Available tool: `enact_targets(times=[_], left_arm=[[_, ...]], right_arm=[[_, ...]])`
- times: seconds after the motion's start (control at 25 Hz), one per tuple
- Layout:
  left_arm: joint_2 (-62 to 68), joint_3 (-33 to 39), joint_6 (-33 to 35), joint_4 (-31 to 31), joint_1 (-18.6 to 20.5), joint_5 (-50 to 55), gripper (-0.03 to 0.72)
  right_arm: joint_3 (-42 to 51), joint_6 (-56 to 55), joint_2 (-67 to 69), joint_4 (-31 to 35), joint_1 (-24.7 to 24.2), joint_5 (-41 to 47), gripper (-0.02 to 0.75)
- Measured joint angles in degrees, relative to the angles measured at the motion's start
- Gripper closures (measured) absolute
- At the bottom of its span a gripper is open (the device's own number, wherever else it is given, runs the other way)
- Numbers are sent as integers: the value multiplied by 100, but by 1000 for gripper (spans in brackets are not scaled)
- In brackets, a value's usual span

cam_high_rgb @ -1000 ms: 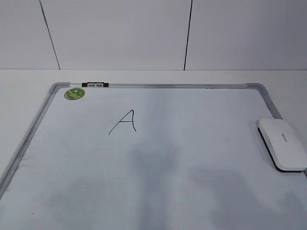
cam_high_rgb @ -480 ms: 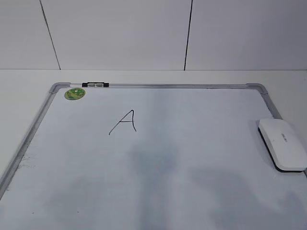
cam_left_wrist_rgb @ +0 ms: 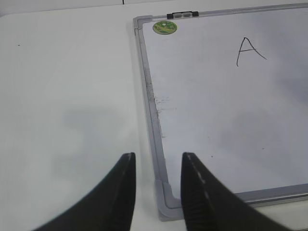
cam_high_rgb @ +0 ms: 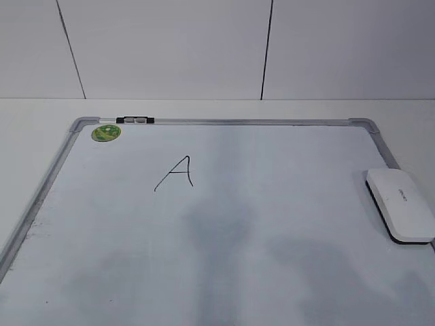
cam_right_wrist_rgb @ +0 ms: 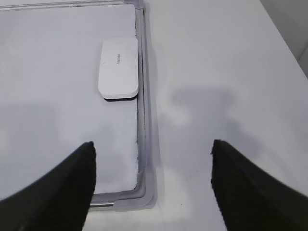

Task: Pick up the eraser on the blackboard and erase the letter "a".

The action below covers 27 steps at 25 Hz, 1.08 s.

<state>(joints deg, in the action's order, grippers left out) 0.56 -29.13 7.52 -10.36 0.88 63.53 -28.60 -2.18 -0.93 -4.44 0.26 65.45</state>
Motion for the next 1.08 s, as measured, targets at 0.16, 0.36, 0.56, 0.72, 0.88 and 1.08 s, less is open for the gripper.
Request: enact_targets(times=[0.16,0.36,0.56,0.72,0.88,1.08], left_arm=[[0,0,0,0,0,0,450],[0,0,0,0,0,0,450],[0,0,0,0,0,0,450],[0,0,0,0,0,0,452],[0,0,0,0,0,0,453],[0,0,0,0,0,0,453]], right_arm=[[0,218,0,91,0,0,146],[0,218,0,104,0,0,146],[0,218,0,104,0,0,146],[0,218,0,104,0,0,146],[0,218,0,104,0,0,146],[0,248,0,104,0,0,146]])
